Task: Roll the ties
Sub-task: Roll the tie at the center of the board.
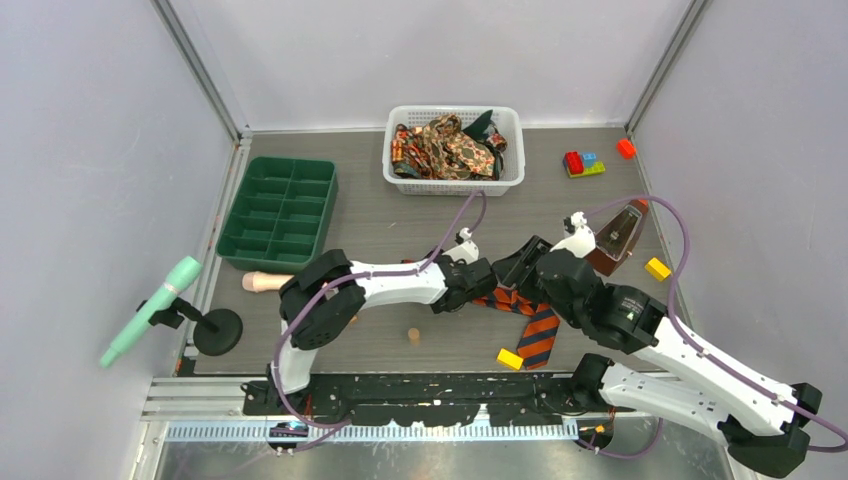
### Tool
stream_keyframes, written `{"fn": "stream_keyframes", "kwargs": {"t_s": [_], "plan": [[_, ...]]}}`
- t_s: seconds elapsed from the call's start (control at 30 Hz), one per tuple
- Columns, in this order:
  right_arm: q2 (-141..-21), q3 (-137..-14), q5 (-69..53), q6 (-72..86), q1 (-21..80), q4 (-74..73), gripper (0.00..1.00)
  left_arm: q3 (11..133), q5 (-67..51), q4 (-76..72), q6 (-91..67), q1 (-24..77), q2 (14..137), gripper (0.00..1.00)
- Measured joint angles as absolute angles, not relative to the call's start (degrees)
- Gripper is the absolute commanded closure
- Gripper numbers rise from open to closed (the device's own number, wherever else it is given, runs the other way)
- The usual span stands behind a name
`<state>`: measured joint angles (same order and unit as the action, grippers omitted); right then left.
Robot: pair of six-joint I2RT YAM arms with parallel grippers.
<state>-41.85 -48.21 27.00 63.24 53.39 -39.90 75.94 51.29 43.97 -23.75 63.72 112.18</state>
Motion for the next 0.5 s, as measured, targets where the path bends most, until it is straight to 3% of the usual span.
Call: {"fn": "stream_keyframes", "kwargs": {"t_s": [0.23, 0.5], "plan": [[-41.2, -48.2, 27.2, 63.7, 53.4, -41.0, 0.46, 78.7, 53.5, 46.2, -24.2, 65.7, 115.4, 0.93], [-41.1, -48.2, 27.2, 64.1, 53.4, -41.9, 0.45, 80.8, 53.8, 47.4, -25.1, 67.3, 117.9, 0.78]]}}
